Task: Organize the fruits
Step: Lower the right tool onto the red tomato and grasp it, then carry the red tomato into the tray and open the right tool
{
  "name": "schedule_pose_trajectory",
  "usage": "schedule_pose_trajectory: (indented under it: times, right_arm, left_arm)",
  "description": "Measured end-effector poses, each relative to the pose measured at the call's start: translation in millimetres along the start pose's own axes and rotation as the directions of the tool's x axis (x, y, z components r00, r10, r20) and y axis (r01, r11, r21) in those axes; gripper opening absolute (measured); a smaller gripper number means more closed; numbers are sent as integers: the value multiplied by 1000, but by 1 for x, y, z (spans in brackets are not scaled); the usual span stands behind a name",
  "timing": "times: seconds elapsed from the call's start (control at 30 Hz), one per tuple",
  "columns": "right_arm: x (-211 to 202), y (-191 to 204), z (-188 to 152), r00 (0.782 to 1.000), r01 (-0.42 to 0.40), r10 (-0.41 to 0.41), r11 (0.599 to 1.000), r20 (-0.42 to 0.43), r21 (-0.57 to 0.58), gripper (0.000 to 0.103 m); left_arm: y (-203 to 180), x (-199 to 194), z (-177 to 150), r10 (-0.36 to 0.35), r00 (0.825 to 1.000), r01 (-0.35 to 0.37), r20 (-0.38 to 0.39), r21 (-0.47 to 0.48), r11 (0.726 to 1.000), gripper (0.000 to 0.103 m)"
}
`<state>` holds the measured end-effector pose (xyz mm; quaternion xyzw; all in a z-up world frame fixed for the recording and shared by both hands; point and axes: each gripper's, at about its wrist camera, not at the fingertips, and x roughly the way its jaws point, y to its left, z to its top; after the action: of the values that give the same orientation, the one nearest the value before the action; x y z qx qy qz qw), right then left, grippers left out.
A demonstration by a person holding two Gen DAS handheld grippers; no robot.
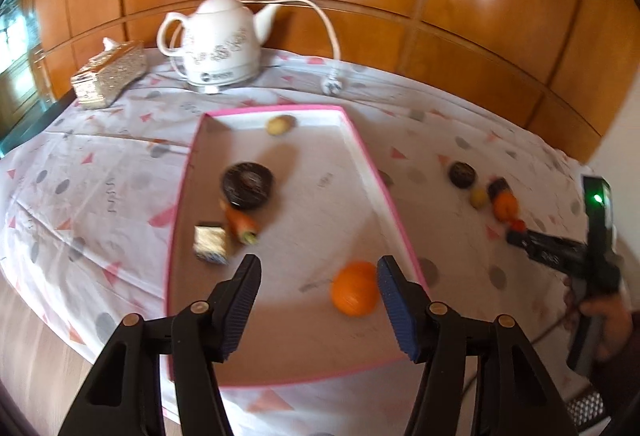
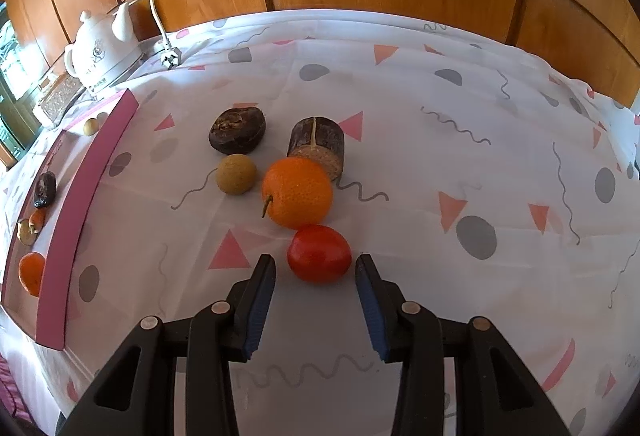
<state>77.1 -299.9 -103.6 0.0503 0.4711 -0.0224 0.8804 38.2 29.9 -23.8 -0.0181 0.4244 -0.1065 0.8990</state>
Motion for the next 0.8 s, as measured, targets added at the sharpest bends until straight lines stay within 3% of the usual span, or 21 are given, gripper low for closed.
schedule_pose_trajectory:
  times: [0.17,0.2,0.23,0.43,0.8]
  right_arm:
    - [1,-1,-1,1000,11,-11,1000,4,-3,42]
    - [0,0,0,1000,15,-15,1000,6,-9,41]
    - [0,1,-1,1000,21,-20,1000,7,-24,33]
    - [-3,7,-8,999,47,-46,996,9,-71,30]
    - [-28,-11,-34,1000,20,-20,999,1,29,31]
  left_arm:
    - [-15,-4,-6,-23,1000,23,-5,13,1000,61]
    - [-15,-5,-7,-25,1000,25,-3,12,1000,61]
    - [-15,-5,-8,-26,1000,26,-3,11,1000,61]
    - [-14,-7,-10,-24,1000,24,-2,1,1000,61]
    - [-12,-6,-14,-16,1000,16,-11,-30,999,64]
